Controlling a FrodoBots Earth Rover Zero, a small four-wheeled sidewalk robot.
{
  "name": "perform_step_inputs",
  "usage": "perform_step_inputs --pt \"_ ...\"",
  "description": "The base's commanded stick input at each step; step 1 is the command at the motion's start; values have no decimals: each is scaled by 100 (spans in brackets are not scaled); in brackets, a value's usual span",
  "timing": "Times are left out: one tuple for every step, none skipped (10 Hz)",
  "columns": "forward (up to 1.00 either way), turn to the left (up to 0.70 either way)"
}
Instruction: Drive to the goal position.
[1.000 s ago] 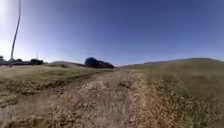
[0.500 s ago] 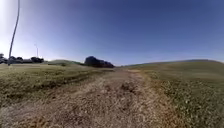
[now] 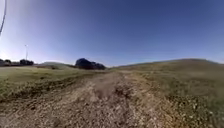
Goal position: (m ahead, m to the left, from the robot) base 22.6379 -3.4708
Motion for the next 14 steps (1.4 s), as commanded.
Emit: perform_step_inputs --pt "70 -35" --pt "70 -35" --pt "70 -35" --pt "70 -35" --pt "70 -35" --pt "70 -26" --pt "70 -3" --pt "70 0" --pt "70 0" --pt "70 0" --pt "70 0" --pt "70 0" --pt "70 0" --pt "70 0"
